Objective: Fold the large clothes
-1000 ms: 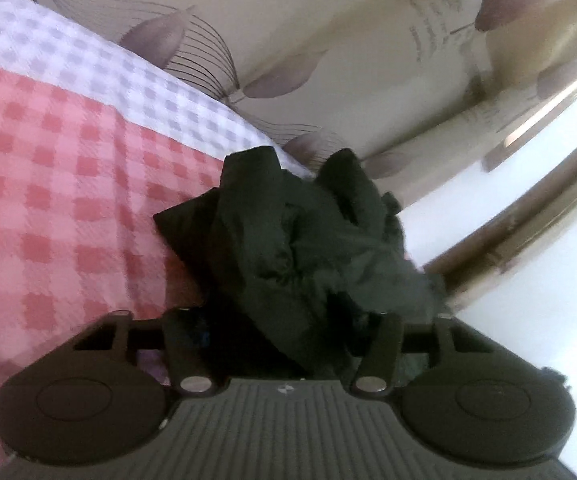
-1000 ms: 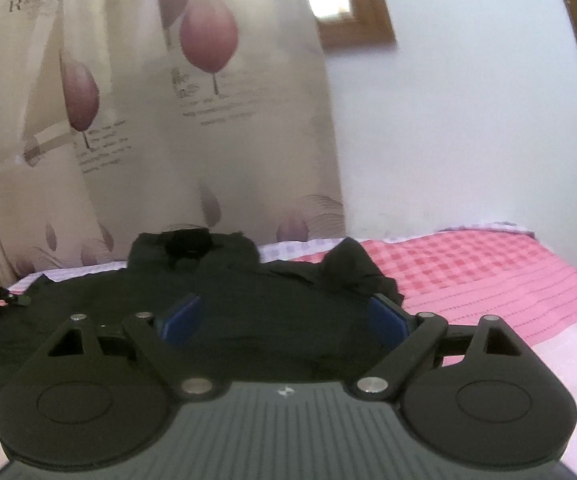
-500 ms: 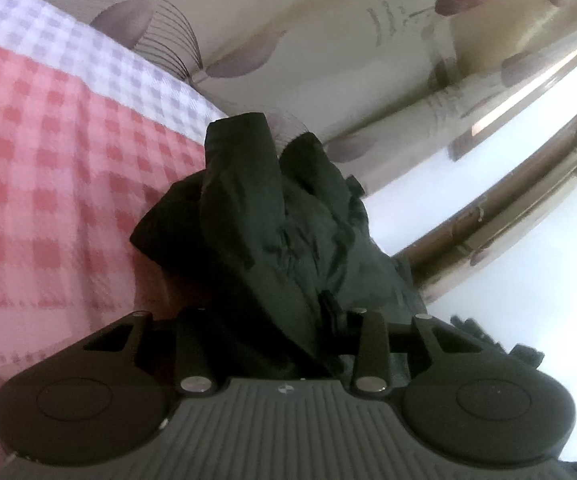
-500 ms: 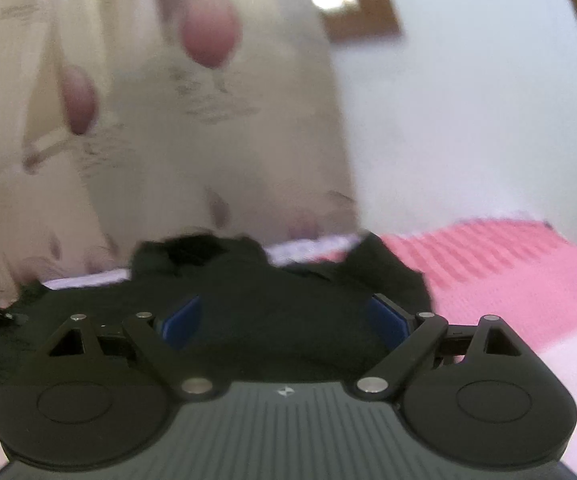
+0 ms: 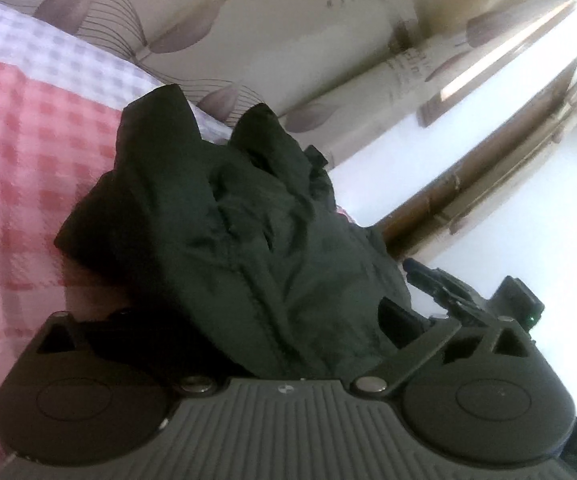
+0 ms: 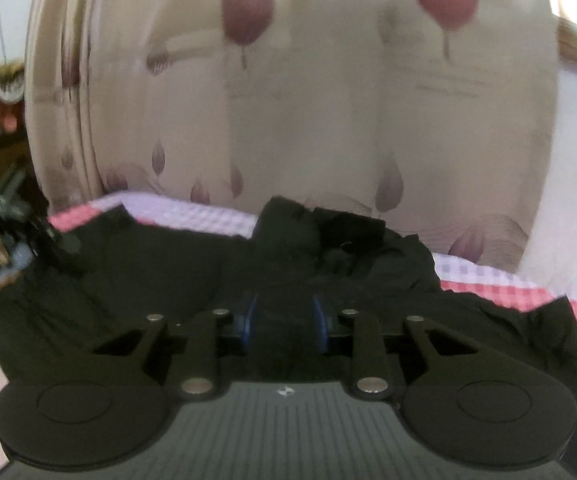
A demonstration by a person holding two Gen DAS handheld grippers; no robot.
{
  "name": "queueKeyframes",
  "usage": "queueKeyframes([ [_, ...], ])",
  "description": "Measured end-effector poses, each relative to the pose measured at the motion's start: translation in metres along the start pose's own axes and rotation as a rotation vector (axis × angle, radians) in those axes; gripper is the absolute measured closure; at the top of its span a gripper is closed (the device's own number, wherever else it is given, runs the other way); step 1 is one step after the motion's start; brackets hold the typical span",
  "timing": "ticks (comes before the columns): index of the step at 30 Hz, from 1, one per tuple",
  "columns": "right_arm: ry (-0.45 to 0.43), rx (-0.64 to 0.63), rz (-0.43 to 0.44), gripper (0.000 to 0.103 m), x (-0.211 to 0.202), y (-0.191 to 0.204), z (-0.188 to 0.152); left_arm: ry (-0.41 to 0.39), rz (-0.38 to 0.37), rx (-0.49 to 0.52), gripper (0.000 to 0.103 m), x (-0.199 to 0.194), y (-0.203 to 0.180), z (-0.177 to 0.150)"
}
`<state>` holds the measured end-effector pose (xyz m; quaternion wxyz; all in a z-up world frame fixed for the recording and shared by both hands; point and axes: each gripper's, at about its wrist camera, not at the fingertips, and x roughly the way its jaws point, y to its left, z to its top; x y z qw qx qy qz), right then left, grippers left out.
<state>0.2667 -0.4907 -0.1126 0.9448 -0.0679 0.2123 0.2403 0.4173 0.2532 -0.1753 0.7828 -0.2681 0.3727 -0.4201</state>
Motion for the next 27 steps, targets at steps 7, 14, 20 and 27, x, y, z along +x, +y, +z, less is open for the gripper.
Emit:
queueKeyframes([
  [7,0.126,-0.123,-0.028,0.087,0.042,0.018,-0.019,-0.081,0.067,-0.026,0.065,-0.013,-0.001,-0.010],
  [14,0.154,-0.108,-0.039,0.088,0.061,0.023,-0.034,-0.142,0.022,-0.075,0.072,-0.026,-0.039,-0.008],
  [20,0.146,0.011,-0.013,0.088,0.058,0.010,-0.035,-0.127,-0.034,-0.044,0.074,-0.027,-0.109,0.005],
  [27,0.142,0.212,0.054,0.088,0.057,-0.012,-0.036,-0.036,-0.086,0.003,0.074,0.015,-0.206,0.020],
])
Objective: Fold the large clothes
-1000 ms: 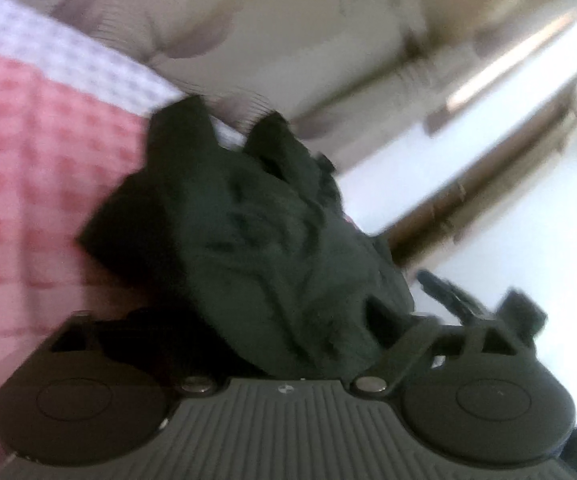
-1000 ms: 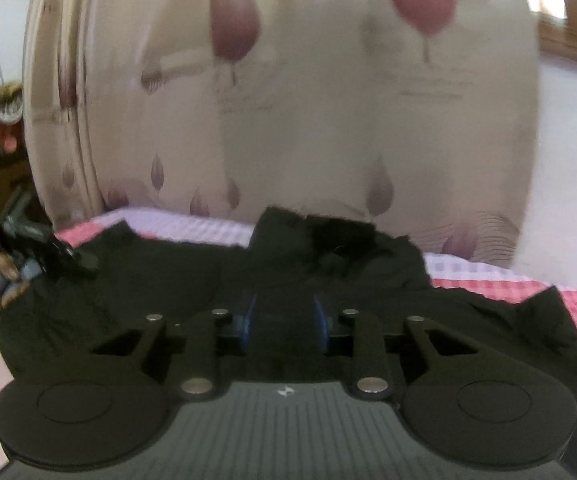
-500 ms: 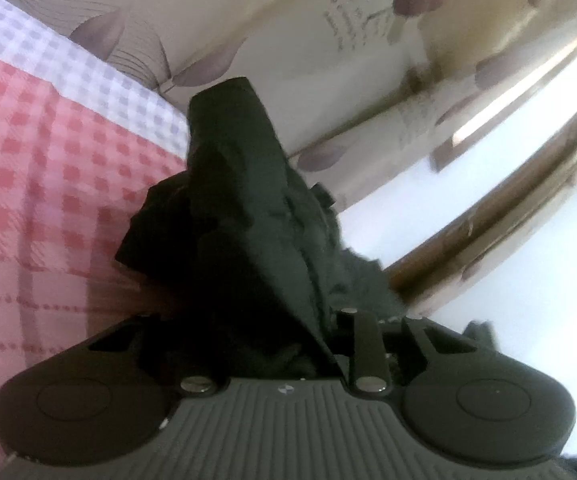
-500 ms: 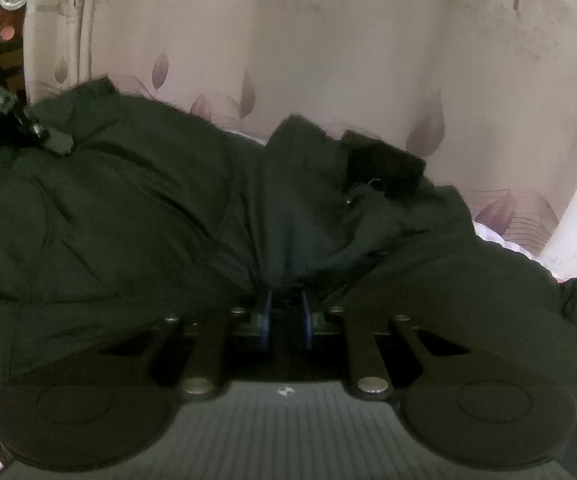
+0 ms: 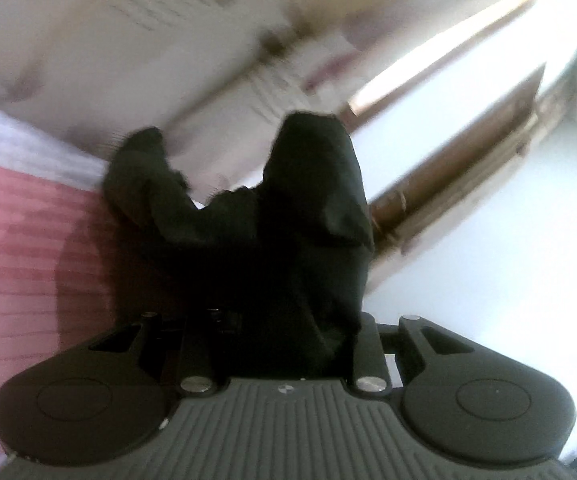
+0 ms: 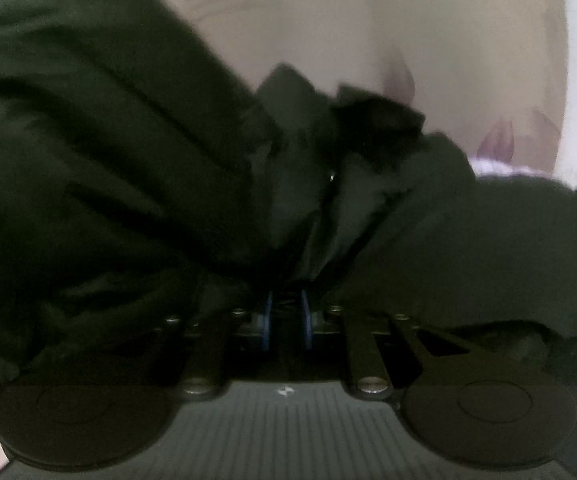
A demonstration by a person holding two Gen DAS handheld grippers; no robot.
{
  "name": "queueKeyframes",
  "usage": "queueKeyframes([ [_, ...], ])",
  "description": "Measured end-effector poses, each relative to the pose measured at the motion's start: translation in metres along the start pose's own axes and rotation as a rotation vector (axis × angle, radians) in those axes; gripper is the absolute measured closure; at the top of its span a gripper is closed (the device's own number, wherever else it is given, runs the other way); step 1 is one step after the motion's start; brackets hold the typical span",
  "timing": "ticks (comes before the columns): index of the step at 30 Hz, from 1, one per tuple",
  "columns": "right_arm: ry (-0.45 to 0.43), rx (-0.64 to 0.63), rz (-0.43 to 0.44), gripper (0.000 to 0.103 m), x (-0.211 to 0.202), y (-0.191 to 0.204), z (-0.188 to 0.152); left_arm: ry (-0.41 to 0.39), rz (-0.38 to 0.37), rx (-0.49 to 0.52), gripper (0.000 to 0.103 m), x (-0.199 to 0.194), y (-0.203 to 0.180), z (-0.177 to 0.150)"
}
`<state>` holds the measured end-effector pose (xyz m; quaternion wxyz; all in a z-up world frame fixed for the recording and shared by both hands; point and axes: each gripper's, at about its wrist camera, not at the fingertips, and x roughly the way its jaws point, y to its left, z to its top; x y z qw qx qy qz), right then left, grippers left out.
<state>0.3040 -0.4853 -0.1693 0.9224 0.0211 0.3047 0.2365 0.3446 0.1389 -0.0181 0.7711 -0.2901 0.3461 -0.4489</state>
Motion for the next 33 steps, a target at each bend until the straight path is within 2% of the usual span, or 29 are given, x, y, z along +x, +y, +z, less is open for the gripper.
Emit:
queueKeyframes([
  [5,0.006,0.227,0.126,0.088,-0.002,-0.032,0.001,0.030,-0.030,-0.020,0.074,0.070,-0.043,0.007],
  [9,-0.013,0.493,0.303,0.088,-0.014,-0.069,-0.003,0.000,-0.111,-0.067,0.074,0.124,-0.055,0.004],
  [13,-0.097,0.536,0.366,0.087,-0.056,-0.084,-0.005,-0.029,-0.227,-0.133,0.075,0.178,-0.059,-0.005],
  [16,-0.154,0.543,0.422,0.087,-0.084,-0.102,-0.001,-0.045,-0.299,-0.105,0.075,0.213,-0.071,-0.011],
  [18,-0.185,0.603,0.472,0.087,-0.100,-0.126,0.001,-0.069,-0.339,-0.106,0.075,0.239,-0.072,-0.017],
  [20,-0.217,0.658,0.517,0.087,-0.113,-0.154,0.001,-0.116,-0.376,-0.063,0.075,0.262,-0.072,-0.025],
  [22,-0.223,0.694,0.508,0.087,-0.126,-0.185,-0.001,-0.160,-0.399,-0.010,0.075,0.284,-0.065,-0.033],
  [23,-0.224,0.719,0.492,0.087,-0.131,-0.199,-0.005,-0.171,-0.397,-0.030,0.075,0.296,-0.056,-0.038],
  [25,-0.245,0.774,0.403,0.085,-0.150,-0.230,-0.017,-0.171,-0.413,-0.080,0.073,0.311,-0.035,-0.049],
  [27,-0.265,0.797,0.356,0.084,-0.172,-0.249,-0.028,-0.202,-0.416,-0.113,0.073,0.310,-0.025,-0.061],
  [28,-0.283,0.796,0.367,0.078,-0.183,-0.253,-0.034,-0.226,-0.456,-0.130,0.071,0.307,-0.023,-0.065],
  [29,-0.292,0.780,0.385,0.072,-0.193,-0.253,-0.037,-0.261,-0.485,-0.130,0.065,0.299,-0.026,-0.069],
  [30,-0.293,0.755,0.392,0.051,-0.202,-0.247,-0.040,-0.303,-0.504,-0.112,0.060,0.290,-0.030,-0.072],
  [31,-0.293,0.726,0.388,0.024,-0.210,-0.240,-0.043,-0.331,-0.514,-0.097,0.059,0.282,-0.034,-0.074],
  [32,-0.294,0.690,0.381,0.016,-0.212,-0.233,-0.039,-0.353,-0.519,-0.094,0.059,0.274,-0.038,-0.076],
  [33,-0.289,0.647,0.381,0.013,-0.212,-0.218,-0.036,-0.372,-0.524,-0.097,0.057,0.264,-0.042,-0.077],
])
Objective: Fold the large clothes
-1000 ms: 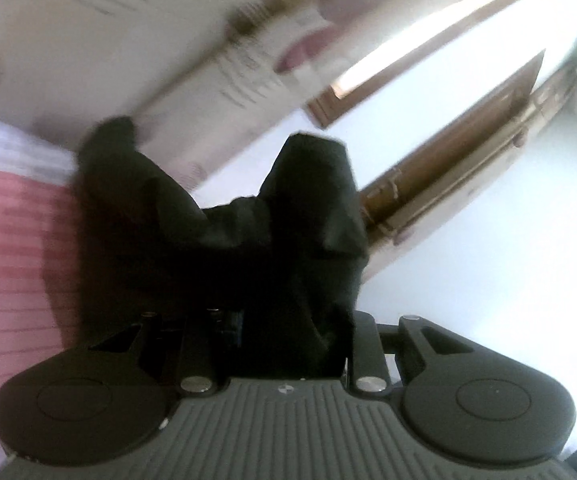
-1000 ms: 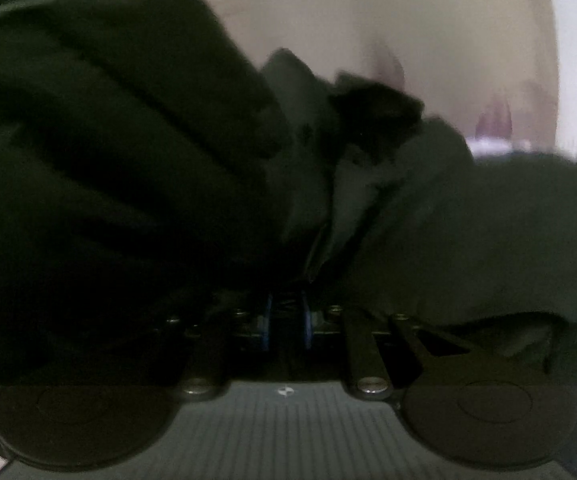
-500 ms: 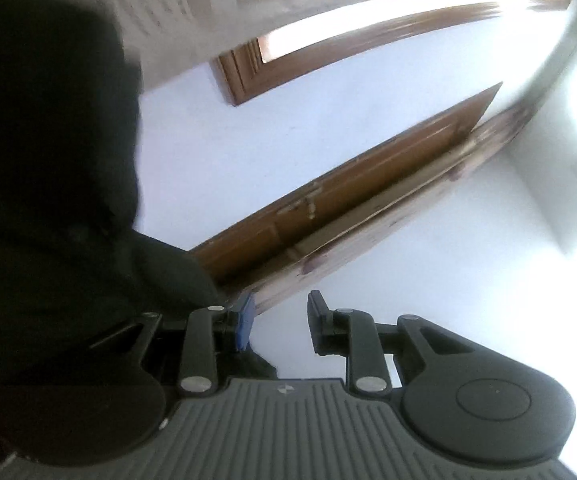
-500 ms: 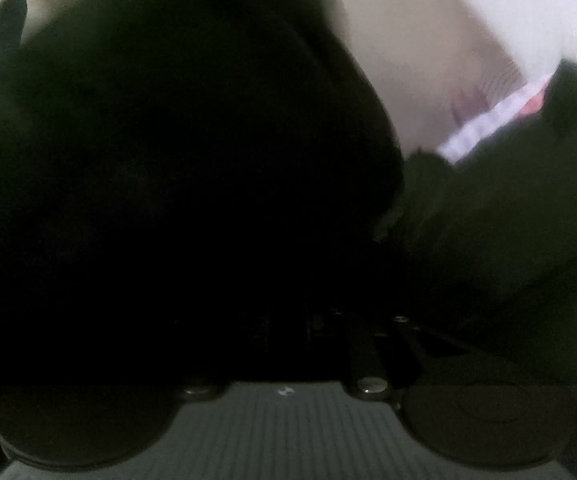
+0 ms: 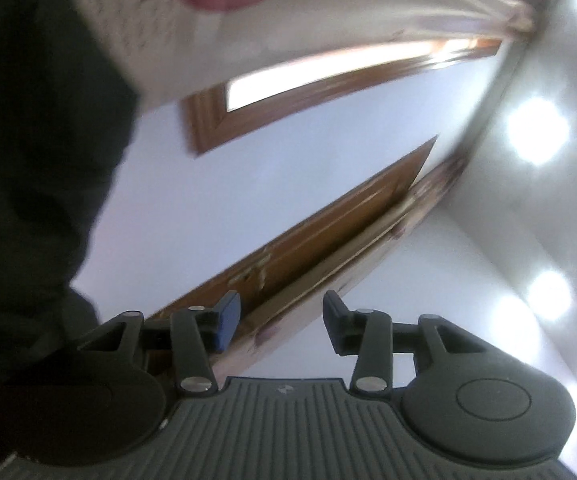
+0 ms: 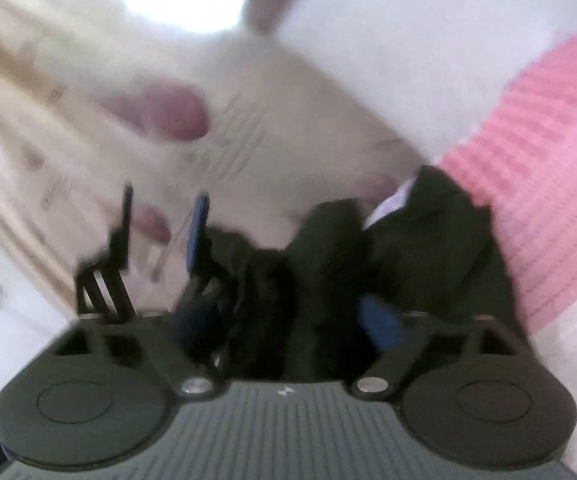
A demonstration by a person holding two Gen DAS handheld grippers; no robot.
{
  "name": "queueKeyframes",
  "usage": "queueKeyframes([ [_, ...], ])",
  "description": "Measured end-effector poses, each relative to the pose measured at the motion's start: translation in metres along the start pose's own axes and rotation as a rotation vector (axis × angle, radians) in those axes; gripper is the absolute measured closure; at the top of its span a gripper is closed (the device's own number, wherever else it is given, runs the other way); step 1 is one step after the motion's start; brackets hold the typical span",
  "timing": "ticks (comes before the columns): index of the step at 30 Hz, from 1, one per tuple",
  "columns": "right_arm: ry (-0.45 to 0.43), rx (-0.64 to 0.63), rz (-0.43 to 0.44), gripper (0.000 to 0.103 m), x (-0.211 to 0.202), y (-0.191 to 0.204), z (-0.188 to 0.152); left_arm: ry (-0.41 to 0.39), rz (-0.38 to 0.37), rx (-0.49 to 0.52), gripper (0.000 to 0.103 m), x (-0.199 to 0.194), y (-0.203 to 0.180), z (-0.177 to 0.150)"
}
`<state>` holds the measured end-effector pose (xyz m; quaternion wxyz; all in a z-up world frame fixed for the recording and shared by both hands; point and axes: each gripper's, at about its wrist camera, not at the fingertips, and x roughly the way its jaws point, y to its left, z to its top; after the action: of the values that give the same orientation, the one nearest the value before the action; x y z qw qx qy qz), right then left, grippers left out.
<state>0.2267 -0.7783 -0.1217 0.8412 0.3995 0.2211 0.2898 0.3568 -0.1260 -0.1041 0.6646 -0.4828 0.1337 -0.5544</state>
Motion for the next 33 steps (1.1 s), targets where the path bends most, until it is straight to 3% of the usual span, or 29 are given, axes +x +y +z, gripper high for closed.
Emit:
queueKeyframes([
  [2,0.019,-0.066,-0.037,0.013,0.013,0.016,-0.008,-0.029,0.002,0.027,0.048,-0.017,-0.021,-0.001],
  [3,0.029,-0.107,-0.073,0.014,0.019,0.025,-0.013,-0.038,0.023,0.066,0.035,-0.028,-0.035,0.000],
  [5,0.070,-0.202,-0.160,0.056,0.037,0.036,-0.017,-0.070,0.121,0.176,0.019,-0.056,-0.067,0.003],
  [6,0.094,-0.214,-0.188,0.089,0.044,0.036,-0.017,-0.090,0.153,0.220,0.017,-0.072,-0.078,0.000],
  [9,0.078,-0.277,-0.233,0.094,0.049,0.032,-0.007,-0.144,0.288,0.293,0.010,-0.120,-0.095,-0.003],
  [13,0.047,-0.311,-0.203,0.097,0.044,0.043,0.024,-0.095,0.387,0.170,0.009,-0.148,-0.071,-0.020],
  [16,0.052,-0.375,-0.232,0.098,0.041,0.045,0.029,-0.029,0.388,0.107,0.010,-0.150,-0.049,-0.048],
  [18,0.098,-0.382,-0.308,0.098,0.046,0.024,0.024,0.000,0.388,0.114,0.012,-0.138,-0.035,-0.061],
  [20,0.154,-0.380,-0.388,0.096,0.056,0.006,0.021,0.021,0.366,0.113,0.013,-0.131,-0.025,-0.069],
  [23,0.061,-0.371,-0.379,0.093,0.041,0.019,0.034,0.050,0.363,0.142,0.013,-0.126,-0.022,-0.077],
  [24,0.024,-0.411,-0.366,0.087,0.038,0.036,0.040,0.052,0.357,0.140,0.012,-0.128,-0.023,-0.079],
  [26,0.043,-0.486,-0.292,0.045,0.044,0.068,0.051,0.053,0.365,0.145,0.012,-0.121,-0.024,-0.075],
  [27,0.078,-0.530,-0.264,0.004,0.056,0.085,0.054,0.050,0.363,0.146,0.012,-0.122,-0.020,-0.072],
  [30,0.181,-0.646,-0.234,0.000,0.106,0.114,0.050,0.046,0.365,0.162,0.011,-0.121,-0.020,-0.072],
  [32,0.287,-0.707,-0.305,0.000,0.155,0.115,0.044,0.035,0.365,0.164,0.011,-0.112,-0.020,-0.068],
  [33,0.346,-0.697,-0.304,0.015,0.175,0.111,0.041,0.025,0.364,0.158,0.011,-0.113,-0.021,-0.068],
])
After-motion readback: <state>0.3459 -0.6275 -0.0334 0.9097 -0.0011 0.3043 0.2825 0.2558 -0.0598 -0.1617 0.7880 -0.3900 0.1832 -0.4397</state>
